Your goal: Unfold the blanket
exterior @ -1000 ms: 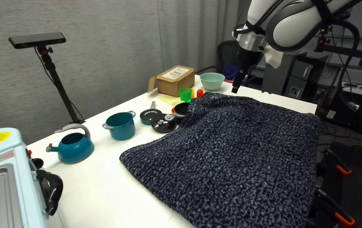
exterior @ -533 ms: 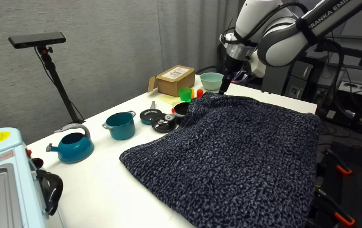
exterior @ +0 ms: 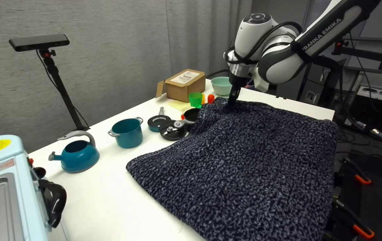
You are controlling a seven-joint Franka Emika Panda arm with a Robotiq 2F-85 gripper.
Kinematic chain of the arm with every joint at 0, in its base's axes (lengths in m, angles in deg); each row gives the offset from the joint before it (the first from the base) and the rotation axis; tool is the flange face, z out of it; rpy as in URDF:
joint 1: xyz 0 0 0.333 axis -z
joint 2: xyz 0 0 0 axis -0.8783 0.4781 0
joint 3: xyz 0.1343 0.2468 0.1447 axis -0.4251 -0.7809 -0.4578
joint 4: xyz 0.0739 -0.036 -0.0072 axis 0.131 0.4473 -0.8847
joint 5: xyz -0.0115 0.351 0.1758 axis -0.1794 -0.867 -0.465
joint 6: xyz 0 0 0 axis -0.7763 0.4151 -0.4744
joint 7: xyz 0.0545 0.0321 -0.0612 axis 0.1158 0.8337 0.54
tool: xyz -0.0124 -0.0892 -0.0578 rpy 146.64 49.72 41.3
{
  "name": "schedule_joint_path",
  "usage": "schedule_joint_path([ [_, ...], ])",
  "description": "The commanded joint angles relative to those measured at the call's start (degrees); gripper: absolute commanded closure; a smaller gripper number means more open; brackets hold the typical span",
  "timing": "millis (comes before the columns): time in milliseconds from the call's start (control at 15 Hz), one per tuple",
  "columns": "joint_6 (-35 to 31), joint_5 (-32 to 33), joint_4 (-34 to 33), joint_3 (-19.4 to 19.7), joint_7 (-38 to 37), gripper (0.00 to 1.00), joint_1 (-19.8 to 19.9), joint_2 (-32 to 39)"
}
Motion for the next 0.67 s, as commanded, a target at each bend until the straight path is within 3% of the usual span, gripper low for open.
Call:
schedule_joint_path([
  [0,3.69,-1.73,-4.26,0.76,0.39,0.25,-1.58,3.28],
  [133,3.75,-2.76,-4.83,0.69,0.77,0.34,-1.46,3.47],
  [600,4.91,-11.03,-7.06,1.67,0.74,0.89,0.75,3.39],
])
